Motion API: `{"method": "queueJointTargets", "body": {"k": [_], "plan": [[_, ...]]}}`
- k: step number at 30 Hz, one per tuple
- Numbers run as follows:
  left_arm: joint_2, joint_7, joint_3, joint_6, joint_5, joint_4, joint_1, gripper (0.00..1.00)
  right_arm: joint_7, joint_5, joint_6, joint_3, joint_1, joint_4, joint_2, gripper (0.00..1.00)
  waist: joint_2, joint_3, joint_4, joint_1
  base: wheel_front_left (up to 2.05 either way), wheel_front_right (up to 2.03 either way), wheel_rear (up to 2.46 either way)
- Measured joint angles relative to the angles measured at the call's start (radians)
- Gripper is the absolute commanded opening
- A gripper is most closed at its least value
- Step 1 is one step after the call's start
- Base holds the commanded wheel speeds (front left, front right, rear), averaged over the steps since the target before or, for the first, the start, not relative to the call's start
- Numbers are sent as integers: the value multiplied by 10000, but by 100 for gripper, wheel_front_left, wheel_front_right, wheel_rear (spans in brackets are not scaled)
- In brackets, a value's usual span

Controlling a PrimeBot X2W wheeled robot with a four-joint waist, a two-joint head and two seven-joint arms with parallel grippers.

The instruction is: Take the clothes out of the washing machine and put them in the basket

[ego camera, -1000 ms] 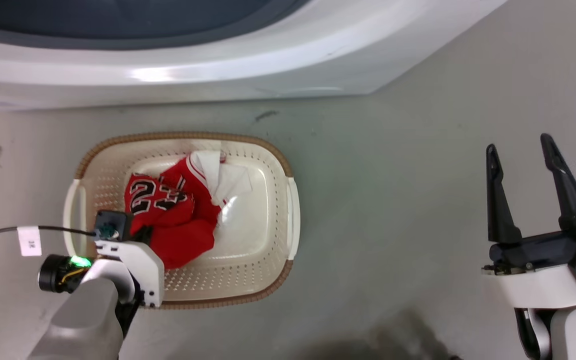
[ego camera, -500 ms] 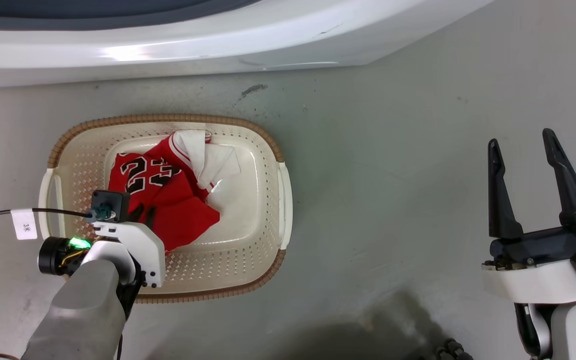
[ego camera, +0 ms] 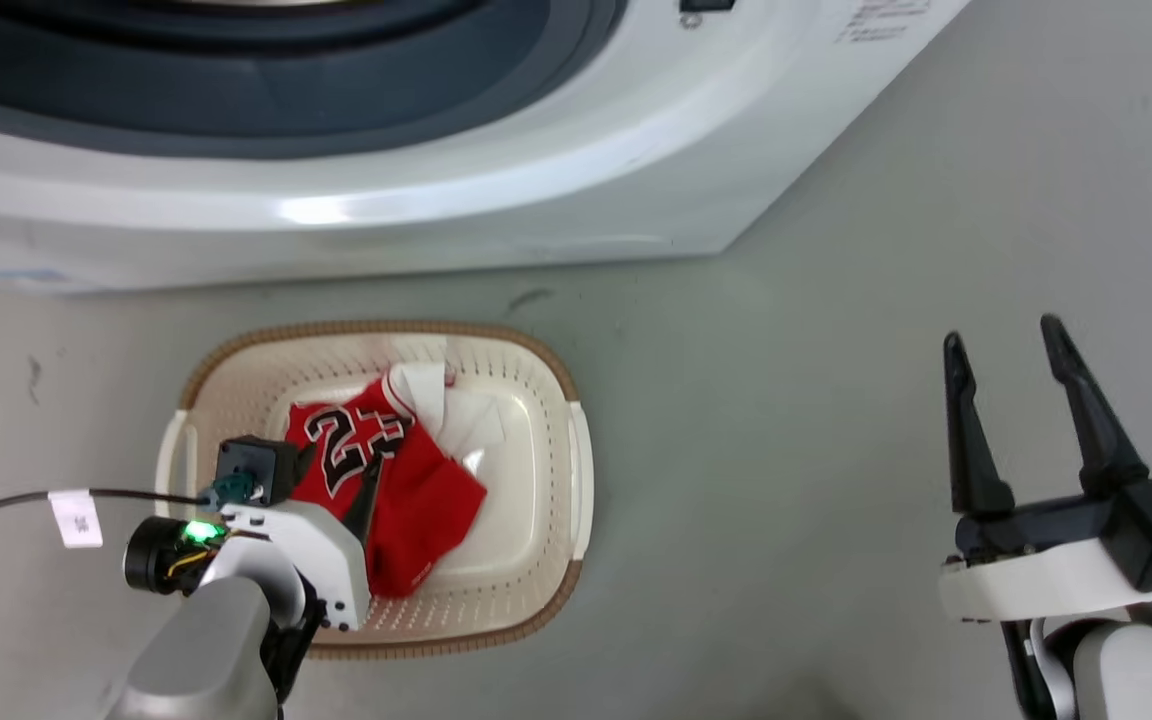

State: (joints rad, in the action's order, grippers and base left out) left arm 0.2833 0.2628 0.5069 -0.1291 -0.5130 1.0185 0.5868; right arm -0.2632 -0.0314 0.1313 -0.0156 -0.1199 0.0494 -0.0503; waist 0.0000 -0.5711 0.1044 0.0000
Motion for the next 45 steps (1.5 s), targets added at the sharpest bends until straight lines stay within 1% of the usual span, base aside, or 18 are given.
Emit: {"method": "queueJointTargets", "body": {"k": [5, 9, 14, 17, 21, 25, 28, 31, 35, 38, 45], "plan": [[224, 0, -311, 0, 192, -1436, -940, 100, 0, 59, 0, 13, 285, -291, 0, 100, 0, 1021, -11, 0, 0, 0, 0], [339, 0, -853, 0, 545, -2581, -1496, 100, 0, 73, 0, 38, 546, -437, 0, 100, 0, 1770, -4, -2, 0, 0, 0], [318, 2, -1363, -2, 738, -3848, -2011, 100, 0, 140, 2, 125, 734, -529, 0, 100, 0, 2481, 47, -3, 0, 0, 0], [504, 2, -1578, -2, 1041, -4516, -2088, 100, 0, 251, 0, 157, 805, -527, 0, 100, 0, 2696, 207, -3, 0, 0, 0], [683, 0, -1689, -2, 1103, -4769, -2066, 100, 0, 380, 0, 140, 812, -522, -2, 100, 0, 2756, 513, -3, 0, 0, 0], [1011, -234, -1622, -2, 974, -4855, -1324, 100, 0, 577, 0, 213, 801, -477, -2, 100, 0, 2600, 833, -2, 0, 0, 0], [1327, -807, -1565, -15, 784, -4997, -505, 100, 0, 723, 0, 291, 777, -430, -4, 100, 0, 2367, 1071, -2, 0, 0, 0], [1739, -1630, -1684, -15, 541, -5089, 426, 100, 0, 905, 0, 403, 666, -374, -2, 100, 0, 2056, 1332, 0, 0, 0, 0], [2190, -3078, -1691, -15, 144, -5108, 1954, 100, 0, 1154, 0, 504, 548, -272, -6, 100, 0, 1523, 1696, 0, 0, 0, 0], [2681, -4197, -1509, -15, -96, -4901, 3164, 100, 0, 1338, 0, 713, 345, -261, -6, 100, 0, 1077, 2024, 1, 0, 0, 0], [3513, -6752, -1239, -15, -441, -4013, 5874, 100, 0, 2140, 2, 1269, 174, -207, -6, 100, 0, 121, 2953, 2, 0, 0, 0]]}}
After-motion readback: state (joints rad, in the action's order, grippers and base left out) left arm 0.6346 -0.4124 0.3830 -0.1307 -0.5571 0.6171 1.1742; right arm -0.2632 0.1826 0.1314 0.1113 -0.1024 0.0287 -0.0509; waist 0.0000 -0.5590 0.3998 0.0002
